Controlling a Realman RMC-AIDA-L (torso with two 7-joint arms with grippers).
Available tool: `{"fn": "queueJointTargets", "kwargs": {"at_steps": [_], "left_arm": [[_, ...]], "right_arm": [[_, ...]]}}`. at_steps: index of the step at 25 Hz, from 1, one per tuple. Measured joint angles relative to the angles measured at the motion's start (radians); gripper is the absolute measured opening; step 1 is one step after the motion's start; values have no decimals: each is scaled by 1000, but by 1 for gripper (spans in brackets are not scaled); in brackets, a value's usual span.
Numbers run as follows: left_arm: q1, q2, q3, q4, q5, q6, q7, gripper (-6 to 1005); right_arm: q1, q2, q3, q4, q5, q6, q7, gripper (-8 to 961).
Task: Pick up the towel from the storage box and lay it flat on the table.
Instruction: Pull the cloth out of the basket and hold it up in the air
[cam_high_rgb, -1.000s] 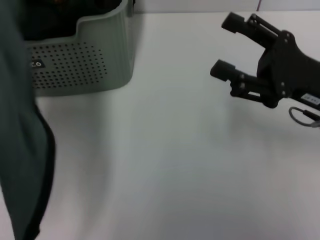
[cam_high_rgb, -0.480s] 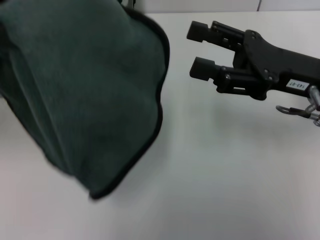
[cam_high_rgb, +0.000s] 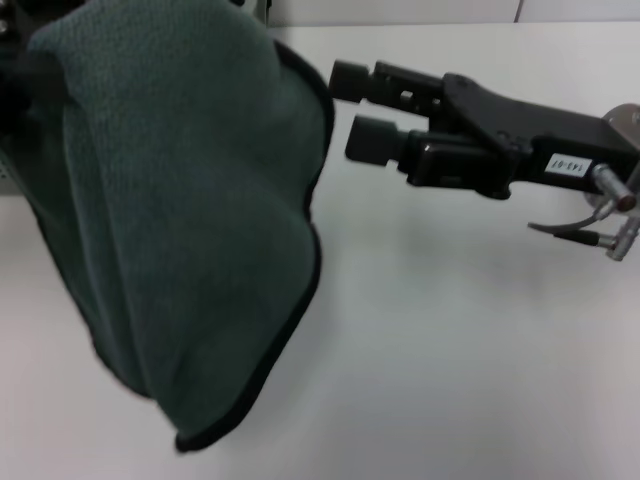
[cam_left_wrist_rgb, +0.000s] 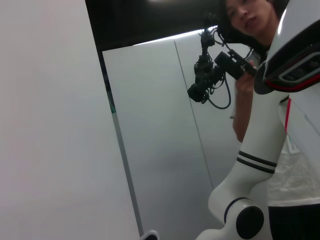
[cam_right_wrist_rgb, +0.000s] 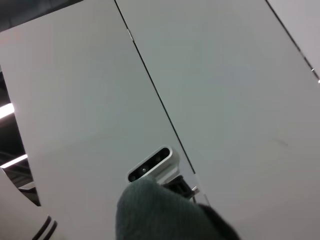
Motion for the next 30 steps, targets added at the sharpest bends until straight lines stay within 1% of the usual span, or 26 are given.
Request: {"fn": "queueJointTargets", "kwargs": {"at_steps": [6,17,23,29,30], "left_arm": [[-13,-6,1,2,-11,1,5,35],[-17,-13,-3,1,-8,1,6,34],[-19,-17,-1,2,-7,1,17,57],[-26,-17,-4,-6,0,-1,18,85],[-26,-17,-5,-6,3,-1,18,89]], "right_arm": [[17,7,-26,26,0,0,2,825],[13,8,-28,33,0,3,16,824],[18,7,-30,37,-1,4,13,679],[13,8,-31,31,0,7,-11,466],[10,8,-31,31,1,8,-20,350]]}}
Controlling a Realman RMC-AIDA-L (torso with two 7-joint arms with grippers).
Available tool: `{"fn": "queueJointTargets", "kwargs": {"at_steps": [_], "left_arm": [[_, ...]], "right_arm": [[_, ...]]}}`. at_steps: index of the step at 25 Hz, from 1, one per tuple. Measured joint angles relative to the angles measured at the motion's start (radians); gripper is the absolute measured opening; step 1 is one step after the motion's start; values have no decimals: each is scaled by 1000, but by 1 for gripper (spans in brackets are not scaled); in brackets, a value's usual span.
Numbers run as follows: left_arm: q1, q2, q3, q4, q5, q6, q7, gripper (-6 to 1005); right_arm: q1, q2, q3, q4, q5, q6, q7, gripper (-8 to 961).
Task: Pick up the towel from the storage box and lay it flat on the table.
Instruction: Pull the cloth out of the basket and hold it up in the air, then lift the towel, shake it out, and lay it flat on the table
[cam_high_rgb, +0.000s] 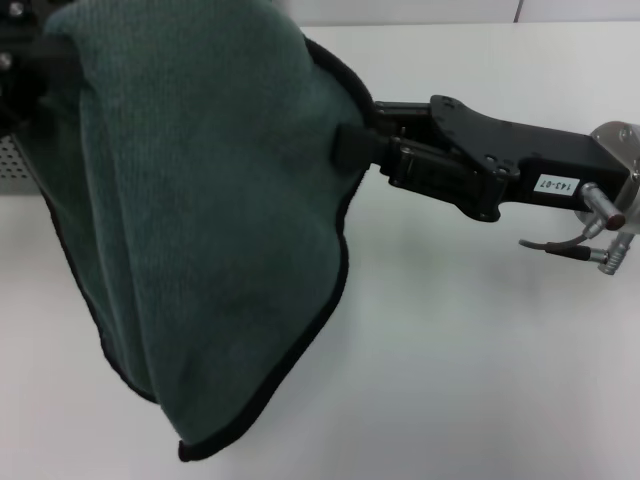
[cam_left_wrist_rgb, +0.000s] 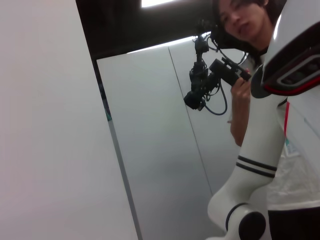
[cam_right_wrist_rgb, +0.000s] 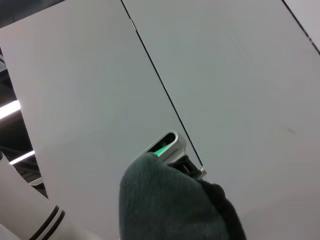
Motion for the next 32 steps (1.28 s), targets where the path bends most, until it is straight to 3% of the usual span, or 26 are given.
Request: {"fn": "queueJointTargets", "kwargs": {"at_steps": [1,6,10,12,16,19,20,23,29,32], "left_arm": [[0,0,0,-1,9,0,1,94],[0,-13,-14,-10,48,-2,5,117],[6,-49,-72,-48,120,-5,46,135],[15,-90,-138,-65,188,-7,74,144],[32,-197,-308,-81,321,-13,132,163],[45,-250,-368,-81,415,-35,166,177],[45,-250,-368,-81,415,-35,166,181],[60,-278,-372,-98,506,-51,204,195],[73,-281,-382,-155,476,-56,221,405],[66,-281,-383,-186,426,-63,212,415]], "right_arm": [[-5,0,0,-1,3,1,-13,234],[-20,1,0,-18,3,6,-33,139],[-27,-3,11,-21,3,3,-39,63],[-29,-11,55,-24,1,-2,-40,25],[-54,-41,156,-91,-7,-39,-28,11],[-73,-66,207,-209,-29,-125,-7,4],[-76,-74,225,-261,-47,-161,2,4],[-79,-85,290,-404,-112,-245,26,4],[-40,-86,415,-693,-304,-306,91,5],[-24,-86,418,-778,-333,-306,86,5]]}}
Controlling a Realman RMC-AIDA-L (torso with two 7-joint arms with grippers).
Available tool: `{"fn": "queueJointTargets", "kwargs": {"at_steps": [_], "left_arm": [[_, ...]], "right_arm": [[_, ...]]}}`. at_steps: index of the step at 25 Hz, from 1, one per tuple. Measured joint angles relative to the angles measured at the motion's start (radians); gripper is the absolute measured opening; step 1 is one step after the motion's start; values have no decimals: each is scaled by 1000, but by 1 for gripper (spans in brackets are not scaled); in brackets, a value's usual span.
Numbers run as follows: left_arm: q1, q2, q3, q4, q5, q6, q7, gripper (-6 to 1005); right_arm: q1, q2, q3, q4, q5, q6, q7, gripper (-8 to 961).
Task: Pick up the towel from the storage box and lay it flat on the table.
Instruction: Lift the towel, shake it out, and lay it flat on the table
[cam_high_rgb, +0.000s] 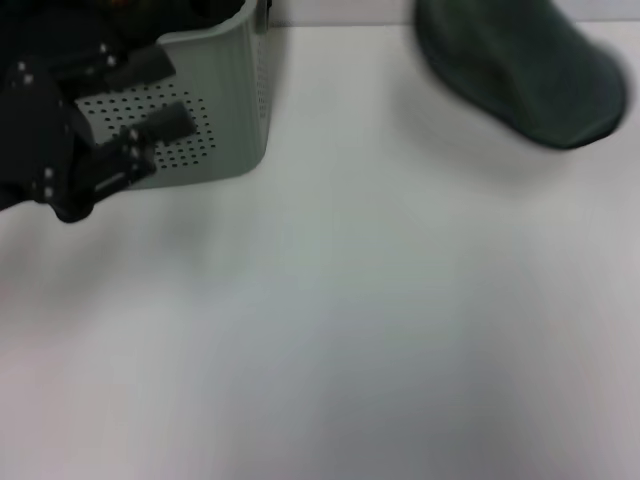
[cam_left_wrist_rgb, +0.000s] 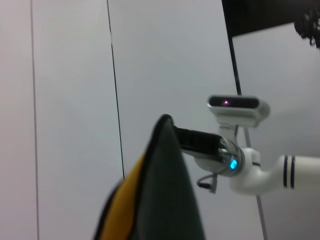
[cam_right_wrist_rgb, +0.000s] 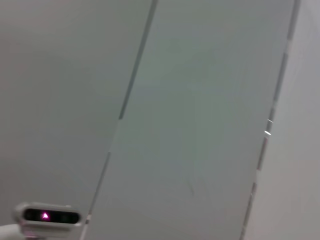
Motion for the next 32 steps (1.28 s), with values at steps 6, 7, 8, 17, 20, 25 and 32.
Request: {"fn": "queueJointTargets", "kwargs": {"at_steps": [6,7,8,17,20,25,32], "left_arm": [[-50,5,-7,-87,-52,-16,3,434],[-56,10,-9,-100,-52,-18,4,437],[-60,14,-11,-109,-52,-19,4,440],[-70,40,-5,-168,-44,-14,-10,439],[-109,43,0,-241,-40,-14,-47,439],[-166,49,1,-333,-40,-14,-130,439],[-184,53,1,-370,-18,-31,-218,438]], "right_arm": [[32,21,37,-35,8,70,-85,5],[32,32,51,-33,15,81,-105,5],[32,41,65,-32,21,90,-125,5],[51,66,111,-37,57,120,-173,6],[49,64,116,-43,64,140,-181,6],[19,49,119,-16,147,192,-247,6],[14,23,119,57,270,228,-281,7]]}}
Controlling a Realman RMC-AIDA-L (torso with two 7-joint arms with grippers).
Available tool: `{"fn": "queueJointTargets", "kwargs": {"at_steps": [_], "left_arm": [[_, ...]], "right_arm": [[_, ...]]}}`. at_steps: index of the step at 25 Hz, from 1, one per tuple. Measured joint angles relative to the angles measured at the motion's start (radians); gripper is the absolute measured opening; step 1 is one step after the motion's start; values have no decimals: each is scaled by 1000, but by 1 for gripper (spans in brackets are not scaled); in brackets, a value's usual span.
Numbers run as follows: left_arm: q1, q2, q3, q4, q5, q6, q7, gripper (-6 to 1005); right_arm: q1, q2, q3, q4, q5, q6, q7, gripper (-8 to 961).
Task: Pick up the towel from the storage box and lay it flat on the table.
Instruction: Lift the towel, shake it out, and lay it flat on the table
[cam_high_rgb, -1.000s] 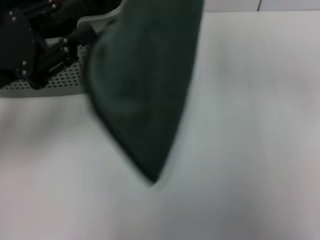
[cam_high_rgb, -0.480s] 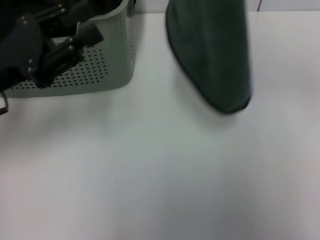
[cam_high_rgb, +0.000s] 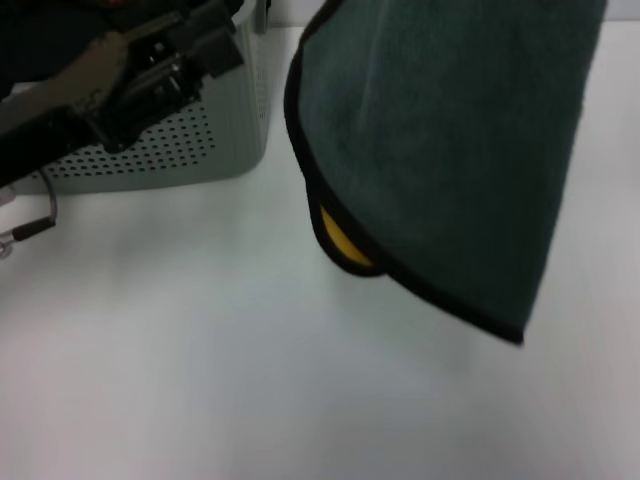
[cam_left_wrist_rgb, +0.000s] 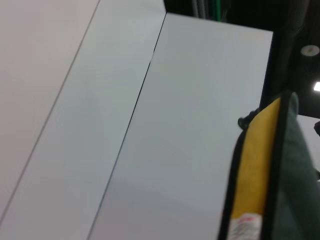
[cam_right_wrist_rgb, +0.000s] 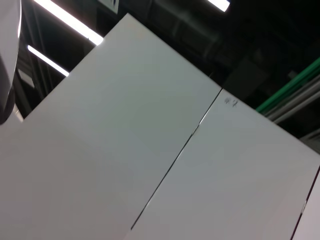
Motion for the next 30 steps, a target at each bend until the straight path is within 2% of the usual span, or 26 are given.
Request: {"fn": "queueJointTargets", "kwargs": {"at_steps": [3,7,13,16,21,30], "left_arm": [[-12,3,10,-1,40,10,-50,438],[-25,5,81,-2,46,45,-70,438],[-69,-7,156,-43,44,54,-65,437],[-91,-17,163,-78,51,47,-48,437],[-92,-33,165,-82,73,17,-29,436],[-94,-36,166,-105,82,10,-41,436]], "right_arm": [[13,-7,0,26,22,15,0,7],[20,-3,0,39,31,23,0,7],[14,1,0,39,32,29,-1,7],[11,1,0,39,33,30,-1,7],[10,2,0,38,33,33,-1,8],[10,2,-2,37,47,48,-13,8]]}}
